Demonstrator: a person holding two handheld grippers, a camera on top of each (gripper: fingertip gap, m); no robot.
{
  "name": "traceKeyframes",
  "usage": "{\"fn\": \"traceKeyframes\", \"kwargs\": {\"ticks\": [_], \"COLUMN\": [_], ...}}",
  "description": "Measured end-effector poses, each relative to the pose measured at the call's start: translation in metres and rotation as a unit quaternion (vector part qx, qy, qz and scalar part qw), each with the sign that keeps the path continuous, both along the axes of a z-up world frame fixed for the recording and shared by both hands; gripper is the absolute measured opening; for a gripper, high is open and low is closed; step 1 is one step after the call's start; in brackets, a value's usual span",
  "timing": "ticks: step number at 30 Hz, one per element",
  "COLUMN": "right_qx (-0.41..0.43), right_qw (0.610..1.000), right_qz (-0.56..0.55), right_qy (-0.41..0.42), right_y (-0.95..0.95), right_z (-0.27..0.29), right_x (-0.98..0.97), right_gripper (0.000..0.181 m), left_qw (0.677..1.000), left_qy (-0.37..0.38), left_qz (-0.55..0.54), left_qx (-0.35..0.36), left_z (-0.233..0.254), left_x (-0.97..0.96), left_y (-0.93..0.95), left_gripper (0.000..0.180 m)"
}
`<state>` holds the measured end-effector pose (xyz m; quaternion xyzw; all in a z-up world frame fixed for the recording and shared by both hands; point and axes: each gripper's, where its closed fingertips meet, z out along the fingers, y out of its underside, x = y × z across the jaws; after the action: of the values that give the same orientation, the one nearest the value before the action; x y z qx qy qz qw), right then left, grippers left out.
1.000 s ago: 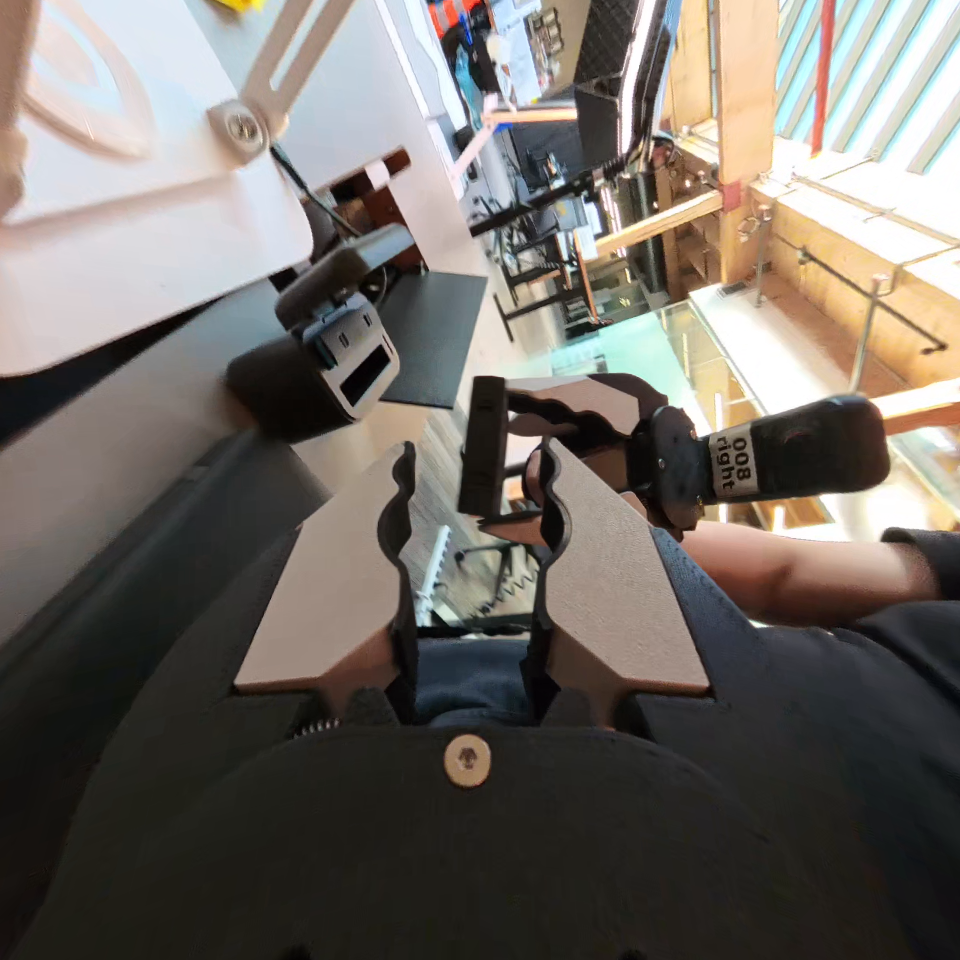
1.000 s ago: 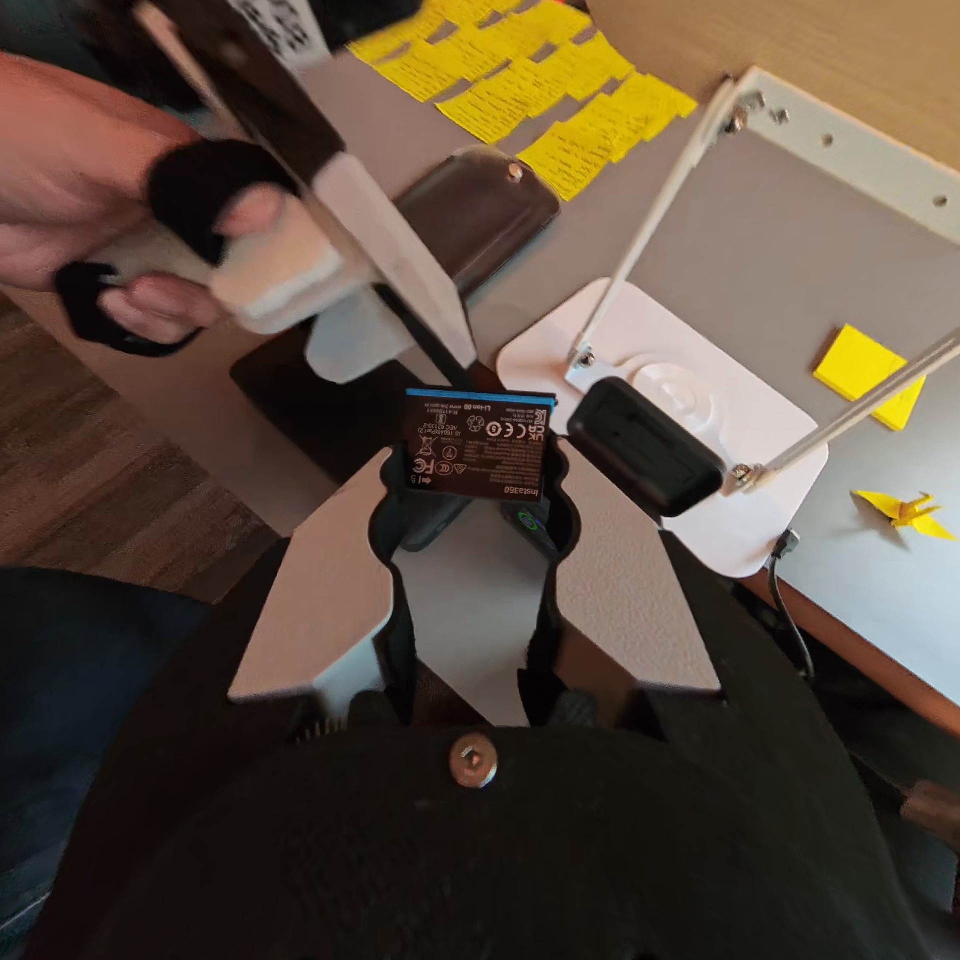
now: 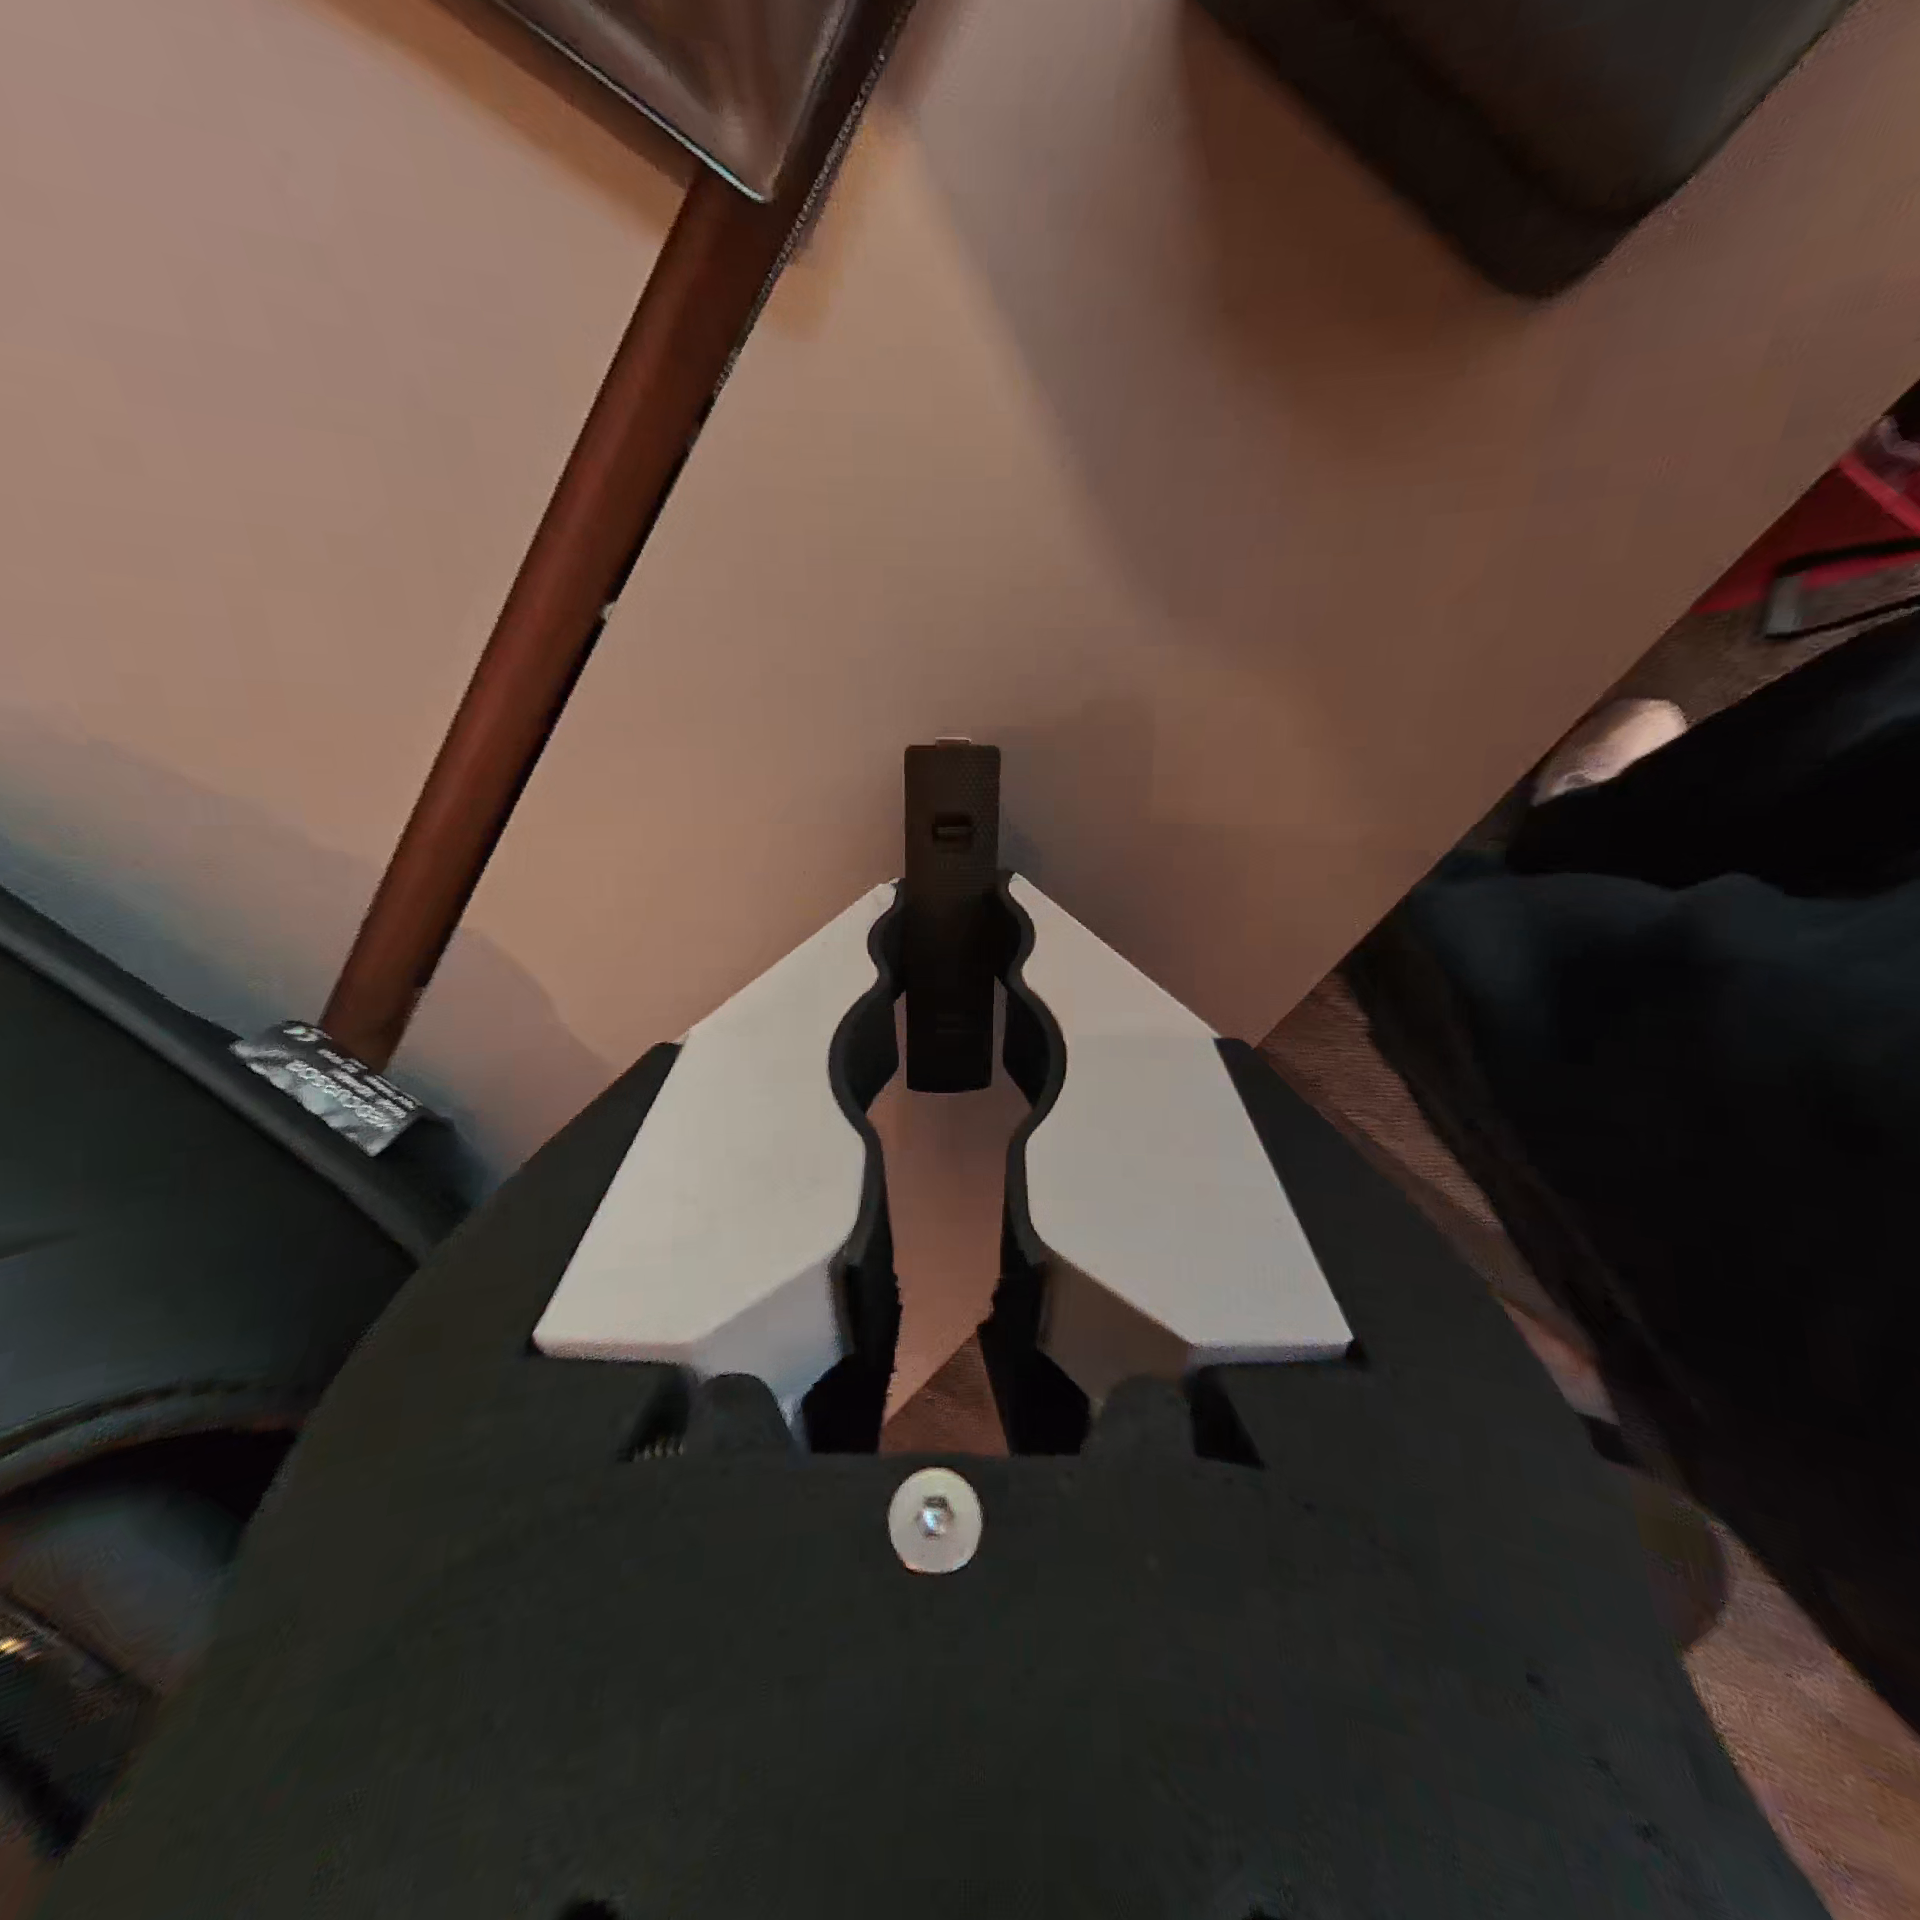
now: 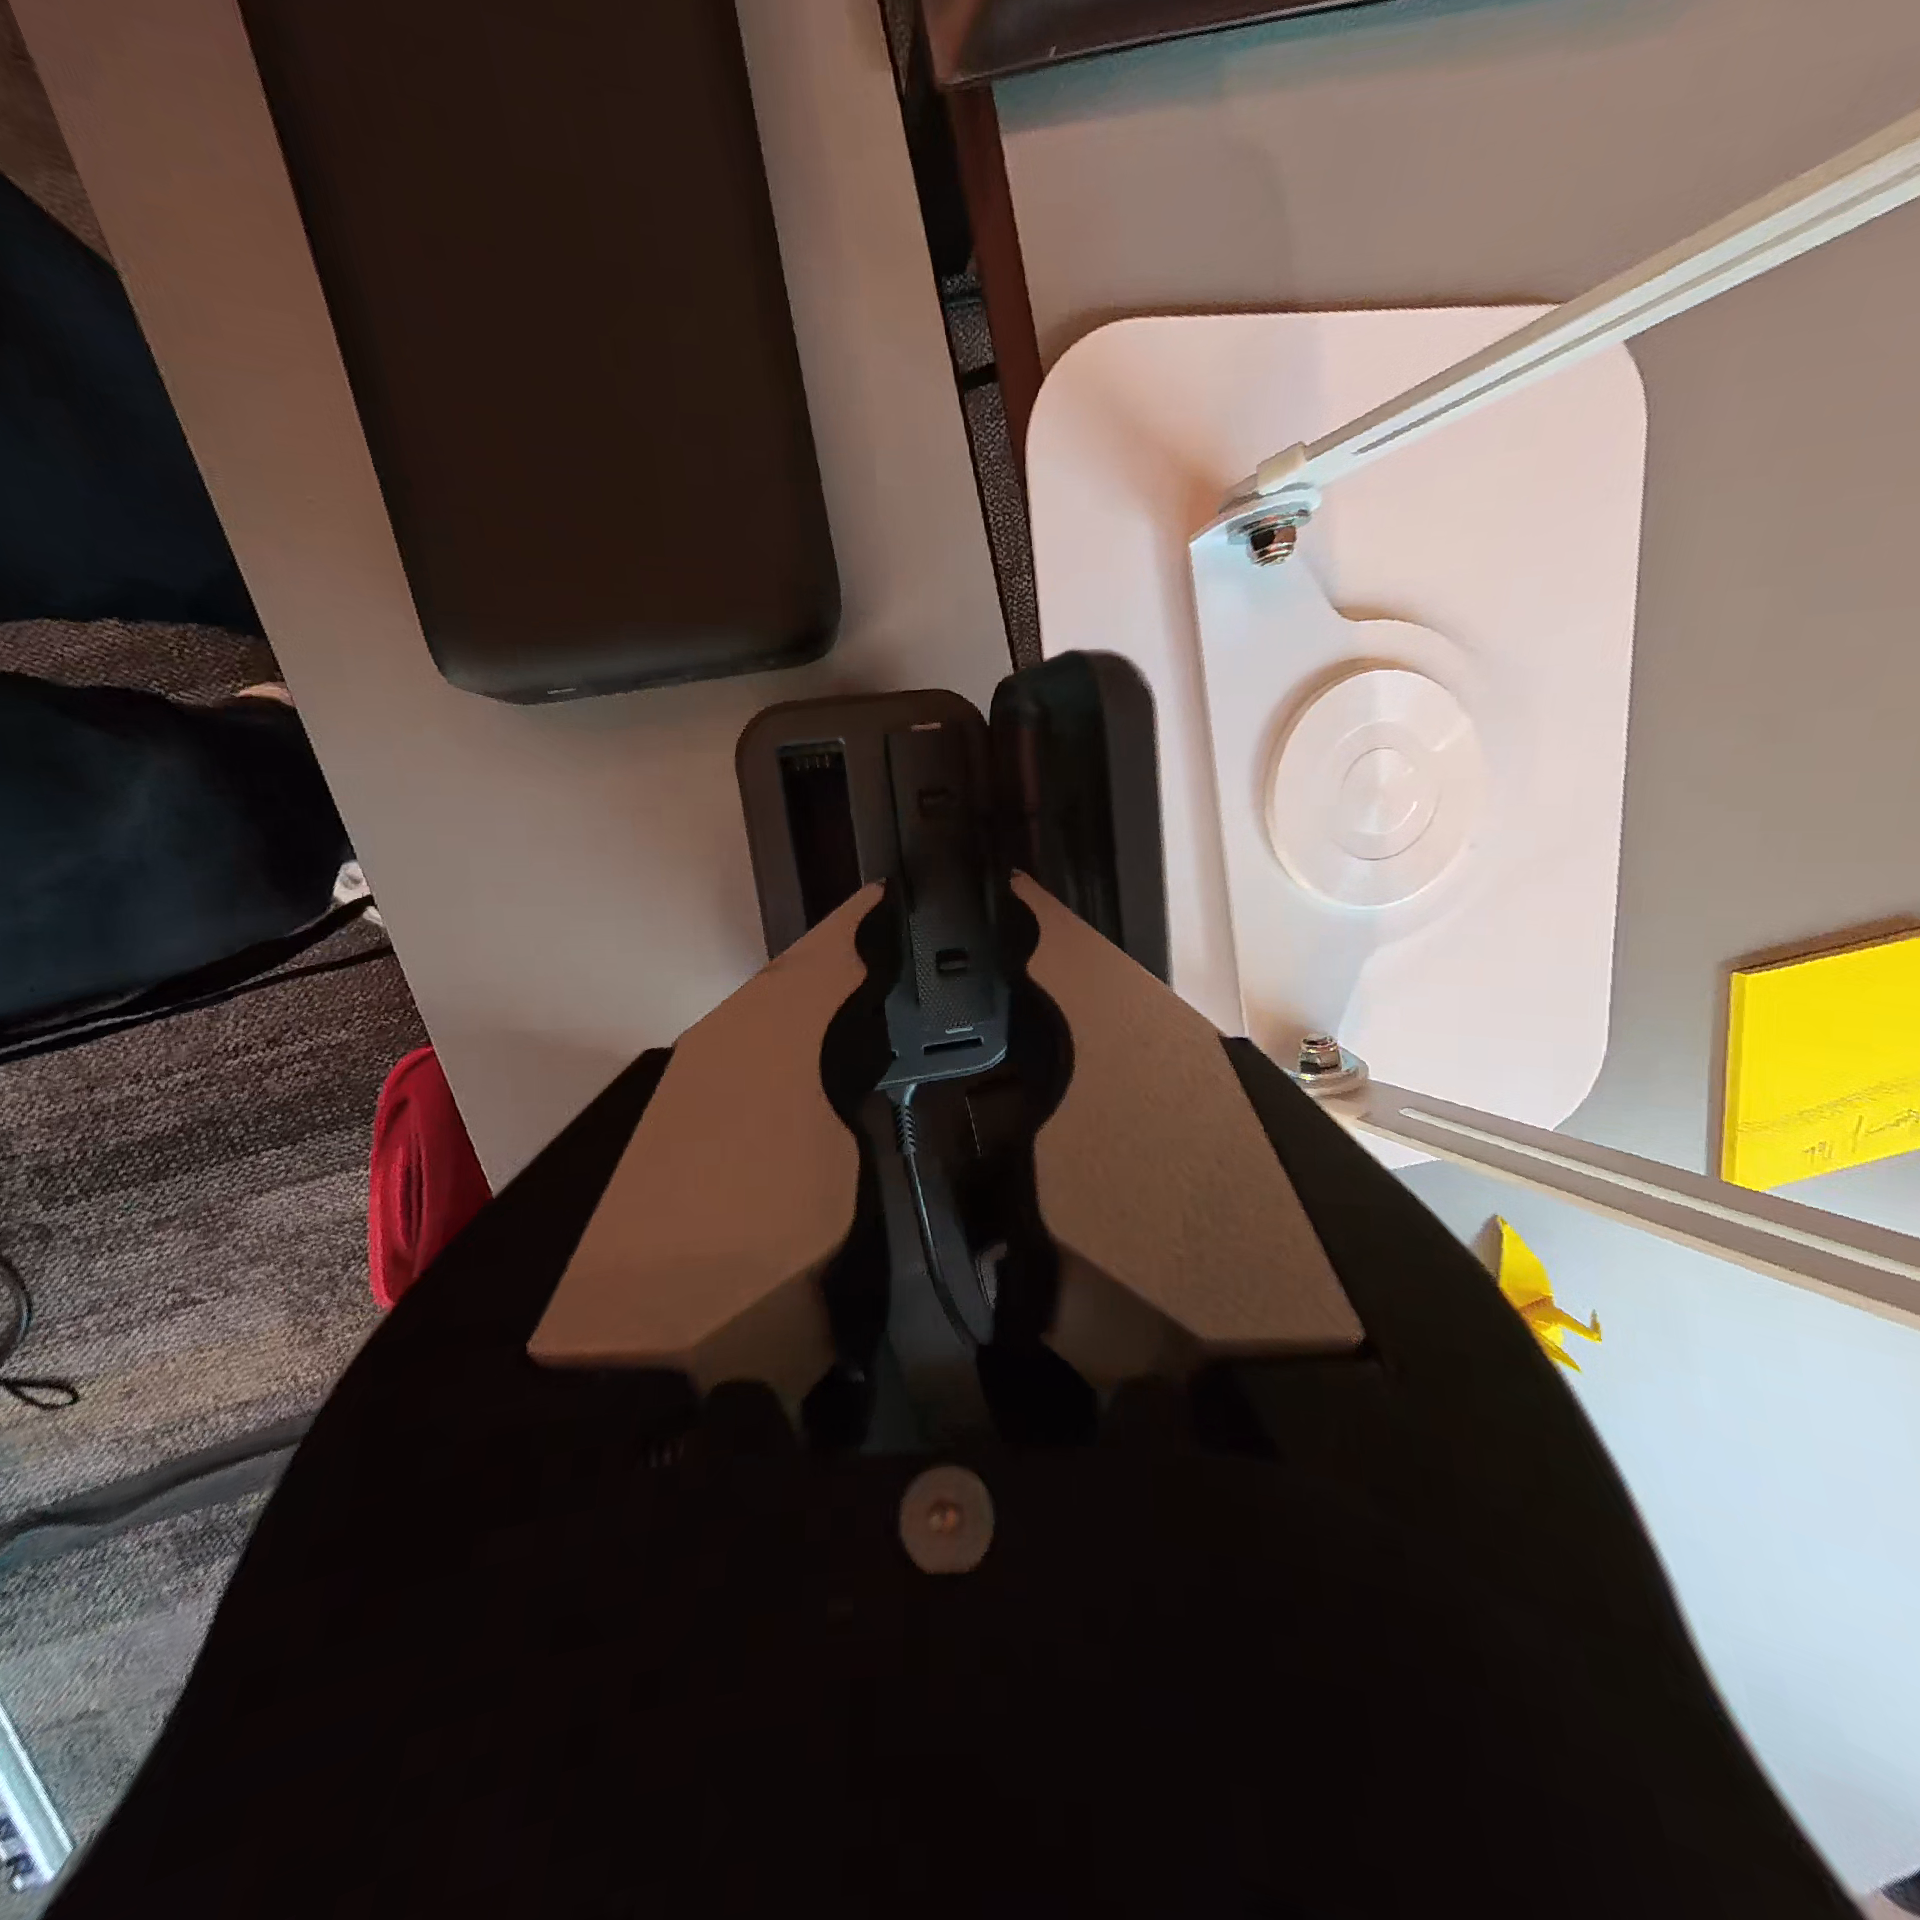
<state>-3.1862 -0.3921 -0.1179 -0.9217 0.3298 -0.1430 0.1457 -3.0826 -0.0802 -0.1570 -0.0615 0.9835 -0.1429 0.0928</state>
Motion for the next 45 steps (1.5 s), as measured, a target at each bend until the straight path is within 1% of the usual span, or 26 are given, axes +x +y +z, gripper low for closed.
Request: {"fn": "traceKeyframes", "kwargs": {"ticks": [4,6,11,13,15,17,18,19,21,23,24,26,27,28,30,31,33,35,37,38,41,42,45], "right_qx": [-0.025,-0.031,-0.041,-0.046,-0.051,-0.06,-0.064,-0.065,-0.066,-0.064,-0.062,-0.059,-0.057,-0.055,-0.05,-0.047,-0.042,-0.036,-0.031,-0.027,-0.012,-0.008,-0.003], "right_qw": [1.0,0.999,0.998,0.998,0.998,0.997,0.997,0.997,0.997,0.998,0.998,0.998,0.998,0.998,0.998,0.999,0.999,0.999,0.999,0.999,1.0,1.0,1.0], "right_qz": [0.018,0.024,0.018,0.024,0.024,0.028,0.028,0.026,0.02,0.017,0.015,0.017,0.02,0.022,0.023,0.024,0.02,0.015,0.015,0.013,0.015,0.016,0.017], "right_qy": [0.005,0.018,0.046,0.043,0.038,0.029,0.025,0.022,0.016,0.008,0.004,-0.002,-0.006,-0.009,-0.012,-0.013,-0.011,-0.009,-0.011,-0.012,-0.015,-0.016,-0.017], "right_y": [0.001,0.002,0.002,0.002,0.002,0.002,0.002,0.003,0.003,0.004,0.004,0.006,0.007,0.009,0.011,0.012,0.012,0.012,0.012,0.012,0.015,0.017,0.017], "right_z": [0.0,0.0,-0.002,-0.002,-0.001,-0.001,-0.001,-0.001,-0.001,0.0,0.0,0.001,0.001,0.002,0.001,0.002,0.002,0.001,0.001,0.001,0.001,0.001,0.001], "right_x": [0.001,0.0,0.0,0.001,0.0,0.0,0.0,0.0,0.0,0.0,0.0,-0.002,-0.002,-0.003,-0.002,-0.002,-0.002,-0.003,-0.002,-0.003,-0.004,-0.004,-0.004], "right_gripper": [0.017,0.015,0.014,0.014,0.014,0.014,0.013,0.013,0.013,0.013,0.013,0.013,0.013,0.013,0.013,0.013,0.013,0.013,0.013,0.013,0.013,0.013,0.013], "left_qw": [0.998,0.995,0.976,0.97,0.97,0.976,0.981,0.985,0.99,0.991,0.99,0.98,0.971,0.963,0.949,0.945,0.94,0.941,0.936,0.935,0.937,0.936,0.934], "left_qy": [-0.056,-0.073,-0.163,-0.187,-0.194,-0.171,-0.148,-0.129,-0.093,-0.07,-0.06,-0.029,-0.009,0.009,0.051,0.072,0.113,0.159,0.206,0.214,0.204,0.199,0.186], "left_qz": [-0.039,-0.061,-0.139,-0.151,-0.146,-0.134,-0.125,-0.113,-0.096,-0.087,-0.086,-0.094,-0.105,-0.119,-0.148,-0.16,-0.17,-0.164,-0.161,-0.164,-0.173,-0.177,-0.201], "left_qx": [0.011,0.025,0.033,0.032,0.027,0.006,-0.008,-0.021,-0.041,-0.067,-0.094,-0.174,-0.213,-0.243,-0.272,-0.275,-0.272,-0.252,-0.236,-0.23,-0.224,-0.229,-0.229], "left_z": [0.0,-0.005,-0.004,-0.002,0.001,0.003,0.003,0.004,0.002,0.006,0.015,0.044,0.059,0.071,0.083,0.082,0.071,0.05,0.035,0.029,0.016,0.015,0.013], "left_x": [-0.001,-0.004,-0.004,-0.002,0.002,0.0,-0.004,-0.005,-0.009,-0.012,-0.017,-0.033,-0.042,-0.051,-0.068,-0.074,-0.083,-0.091,-0.105,-0.11,-0.114,-0.114,-0.119], "left_y": [0.0,0.001,-0.008,-0.01,-0.011,-0.014,-0.015,-0.015,-0.014,-0.016,-0.024,-0.055,-0.077,-0.101,-0.15,-0.174,-0.215,-0.244,-0.263,-0.268,-0.279,-0.282,-0.289], "left_gripper": [0.014,0.023,0.021,0.028,0.041,0.055,0.066,0.072,0.079,0.079,0.075,0.069,0.07,0.077,0.086,0.088,0.083,0.087,0.086,0.084,0.079,0.073,0.064]}}
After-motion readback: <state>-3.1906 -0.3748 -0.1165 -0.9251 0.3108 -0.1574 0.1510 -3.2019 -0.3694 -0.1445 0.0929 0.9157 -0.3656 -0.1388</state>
